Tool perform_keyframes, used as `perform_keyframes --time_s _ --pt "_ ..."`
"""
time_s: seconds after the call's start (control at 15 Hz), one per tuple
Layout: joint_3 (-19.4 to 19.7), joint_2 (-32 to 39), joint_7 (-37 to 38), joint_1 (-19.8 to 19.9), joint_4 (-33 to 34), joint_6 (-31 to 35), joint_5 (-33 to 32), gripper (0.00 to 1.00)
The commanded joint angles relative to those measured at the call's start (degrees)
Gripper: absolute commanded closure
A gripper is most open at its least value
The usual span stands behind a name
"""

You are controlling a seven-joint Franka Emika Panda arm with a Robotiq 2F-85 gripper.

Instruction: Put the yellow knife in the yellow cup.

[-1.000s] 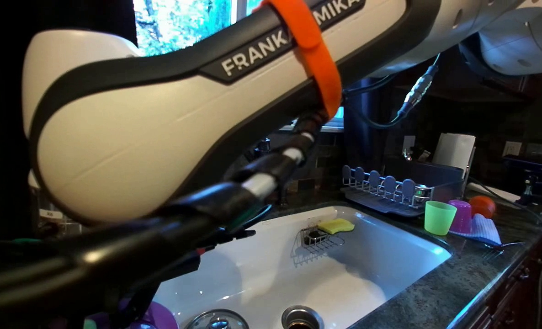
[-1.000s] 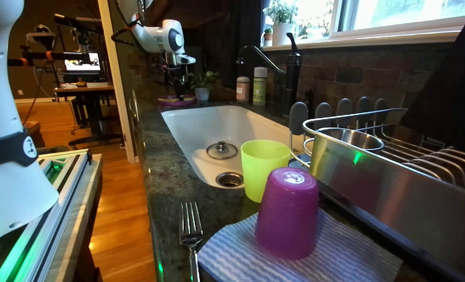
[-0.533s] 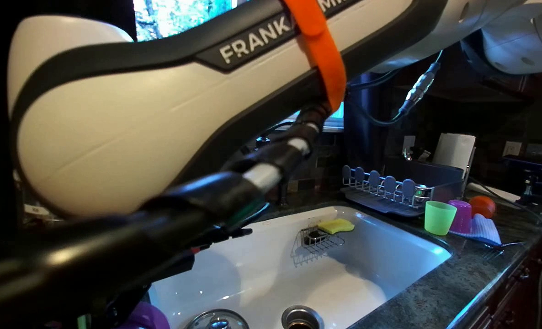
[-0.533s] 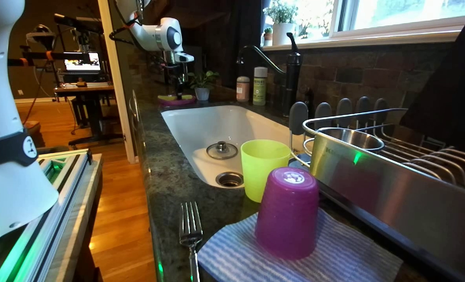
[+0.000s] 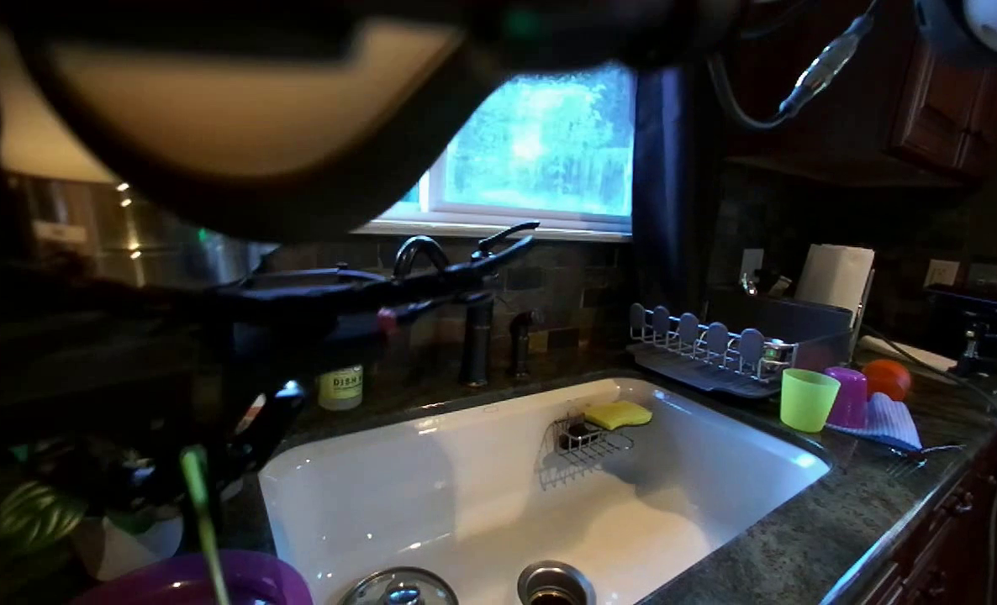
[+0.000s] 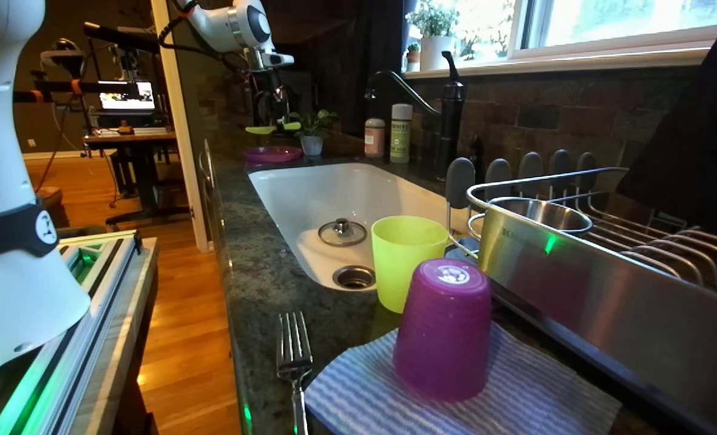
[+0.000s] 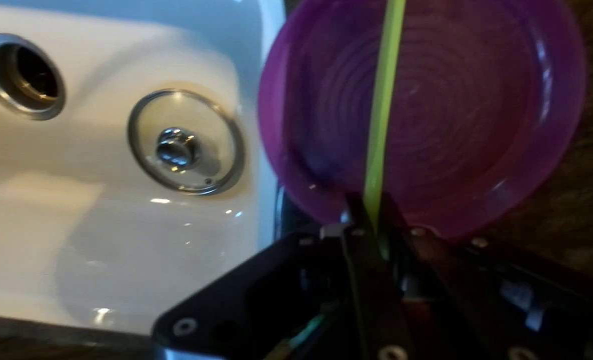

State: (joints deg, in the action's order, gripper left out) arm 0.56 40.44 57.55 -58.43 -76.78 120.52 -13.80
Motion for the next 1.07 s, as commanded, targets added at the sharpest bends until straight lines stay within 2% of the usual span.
perform_keyframes --time_s 0.0,0.2,0.27,0.6,0.67,0.73,0.8,1.0 --pt "4.2 -9.6 7.3 -2.0 -9.9 -6.4 -4.1 0.98" --pt "6.8 -17.4 14.1 -2.6 -17.6 -10.6 -6.6 0.98" --pt "4.4 -19.6 17.6 -0.5 -19.8 -12.2 -9.4 0.98" --pt "0.9 -33.7 31.1 2.3 -31.5 -22.4 -22.7 0.98" --pt "-0.8 -35.3 34.5 3.3 -32.5 -24.4 -24.4 0.98" --pt "-2.8 -29.2 28.7 6.1 -25.7 -23.8 -21.6 0.98" --pt "-4.3 -31.0 29.3 7.2 -26.9 -24.3 -22.0 0.91" --pt "-6.2 -30.7 29.0 9.2 -26.4 -24.3 -21.9 0.91"
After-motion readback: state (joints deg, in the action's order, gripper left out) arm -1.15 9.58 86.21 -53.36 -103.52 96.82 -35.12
